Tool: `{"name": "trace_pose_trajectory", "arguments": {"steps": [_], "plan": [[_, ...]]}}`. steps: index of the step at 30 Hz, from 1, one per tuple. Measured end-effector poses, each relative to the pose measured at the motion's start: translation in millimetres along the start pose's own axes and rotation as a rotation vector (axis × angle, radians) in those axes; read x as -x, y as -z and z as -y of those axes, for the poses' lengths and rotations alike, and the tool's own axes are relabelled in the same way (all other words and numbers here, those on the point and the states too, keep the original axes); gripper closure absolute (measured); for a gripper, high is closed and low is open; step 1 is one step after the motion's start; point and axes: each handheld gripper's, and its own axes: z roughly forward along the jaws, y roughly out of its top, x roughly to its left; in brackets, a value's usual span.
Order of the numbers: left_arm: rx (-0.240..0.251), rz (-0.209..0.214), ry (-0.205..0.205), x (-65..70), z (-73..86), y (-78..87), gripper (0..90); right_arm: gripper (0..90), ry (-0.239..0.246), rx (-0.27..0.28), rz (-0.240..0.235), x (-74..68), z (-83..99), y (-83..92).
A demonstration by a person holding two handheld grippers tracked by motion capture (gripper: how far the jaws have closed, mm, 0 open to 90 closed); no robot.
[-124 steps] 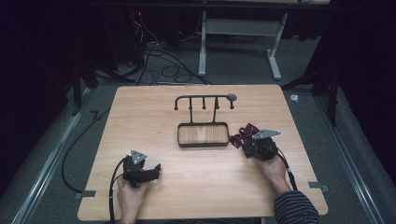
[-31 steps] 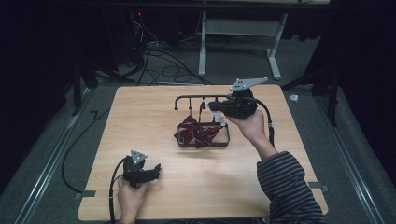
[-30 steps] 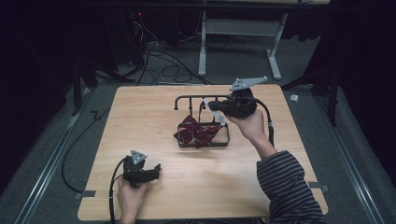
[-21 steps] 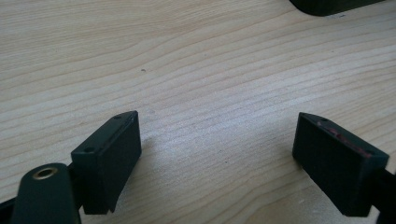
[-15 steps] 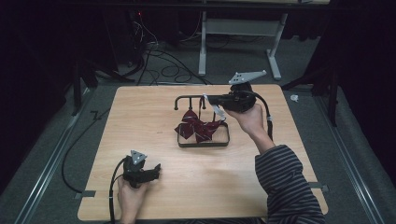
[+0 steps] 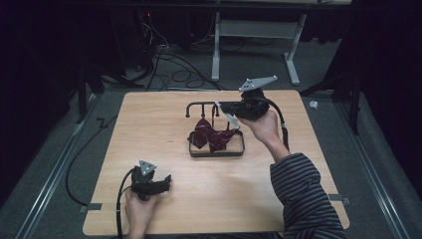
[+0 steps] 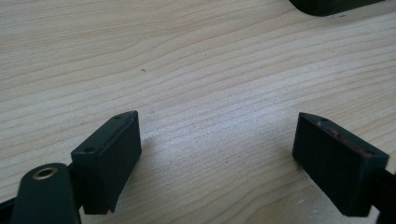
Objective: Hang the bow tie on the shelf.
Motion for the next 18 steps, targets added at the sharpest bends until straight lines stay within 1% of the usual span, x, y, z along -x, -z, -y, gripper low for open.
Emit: {"name": "trace_pose_trajectory", "arguments": {"steps": [6,18], "plan": [[0.000,0.000,0.000,0.0,0.0,0.0,15.9,90.0,-0.006,-0.021,0.020,3.2,1.9,-5.9],[0.000,0.000,0.000,-0.1,0.0,0.0,15.8,90.0,-0.014,-0.038,0.045,7.8,4.2,-12.5]]}}
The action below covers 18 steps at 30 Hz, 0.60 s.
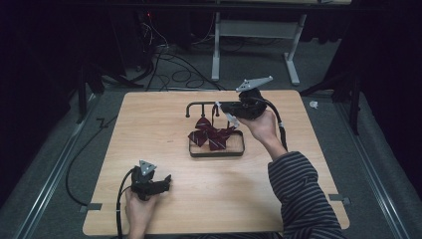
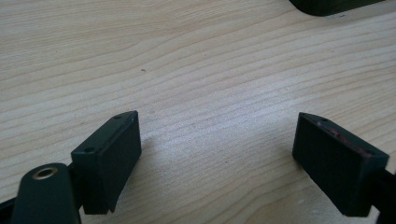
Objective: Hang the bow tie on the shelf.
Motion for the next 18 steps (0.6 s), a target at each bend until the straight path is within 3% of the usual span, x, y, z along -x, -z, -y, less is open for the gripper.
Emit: {"name": "trace_pose_trajectory", "arguments": {"steps": [18], "plan": [[0.001,-0.001,0.000,0.0,0.0,0.0,15.8,89.9,0.021,-0.042,0.032,0.2,1.2,-7.2]]}}
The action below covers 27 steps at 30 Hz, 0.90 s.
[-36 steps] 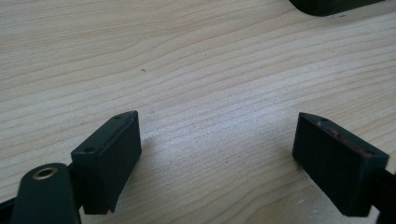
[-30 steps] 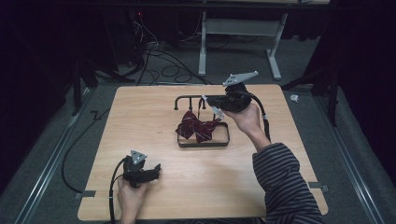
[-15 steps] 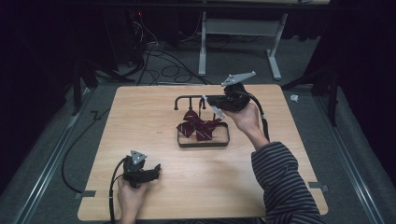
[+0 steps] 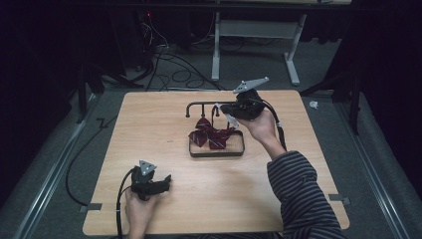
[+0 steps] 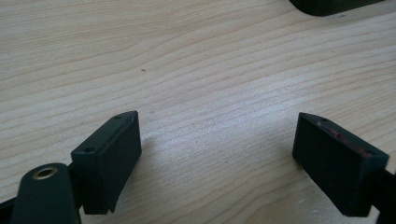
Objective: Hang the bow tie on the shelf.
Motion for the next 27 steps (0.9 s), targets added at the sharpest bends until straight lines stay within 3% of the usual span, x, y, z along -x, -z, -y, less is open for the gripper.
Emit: {"name": "trace_pose_trajectory", "arguments": {"steps": [15,27], "plan": [[0.000,0.000,0.000,0.0,0.0,0.0,15.8,87.6,0.027,-0.018,0.033,-0.3,0.3,-3.0],[-0.001,0.000,0.000,0.0,0.0,0.1,15.9,84.1,0.017,0.017,0.040,-3.3,-0.7,3.5]]}}
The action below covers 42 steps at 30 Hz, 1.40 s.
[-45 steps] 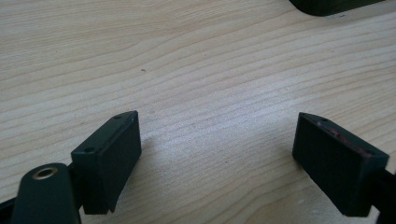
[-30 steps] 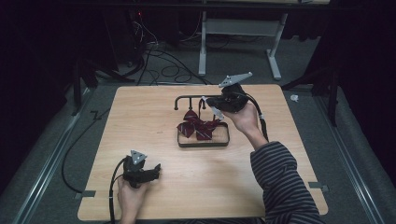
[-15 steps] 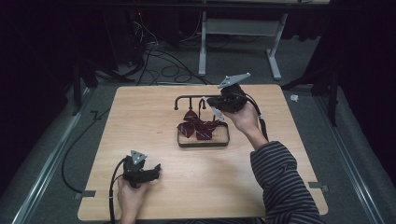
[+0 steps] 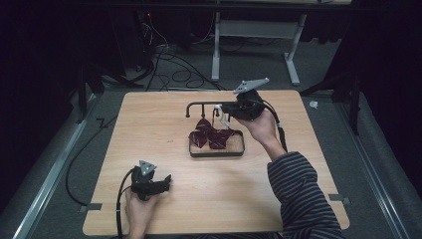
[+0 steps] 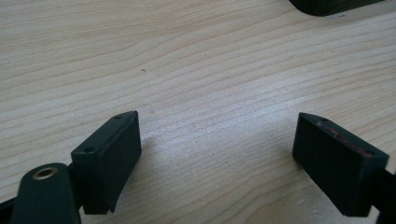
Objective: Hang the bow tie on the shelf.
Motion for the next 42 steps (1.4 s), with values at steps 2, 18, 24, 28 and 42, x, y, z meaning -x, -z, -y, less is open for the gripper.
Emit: {"name": "trace_pose_trajectory", "arguments": {"steps": [2,18,24,28,42], "plan": [[-0.001,0.002,0.000,-0.1,0.0,0.1,15.9,83.1,-0.012,0.023,-0.007,-0.1,1.0,4.4],[0.001,0.000,0.002,0.2,0.3,0.3,16.0,74.1,-0.090,0.151,-0.032,-2.8,33.0,57.0],[0.001,0.000,0.002,0.2,0.3,0.3,15.9,71.2,-0.134,0.176,-0.031,2.4,55.1,74.1],[0.001,0.000,0.002,0.1,0.3,0.4,16.0,70.5,-0.167,0.187,-0.007,6.1,70.8,87.2],[0.001,0.000,0.001,0.3,0.4,0.4,16.1,70.1,-0.230,0.205,0.045,14.9,106.5,112.1]]}}
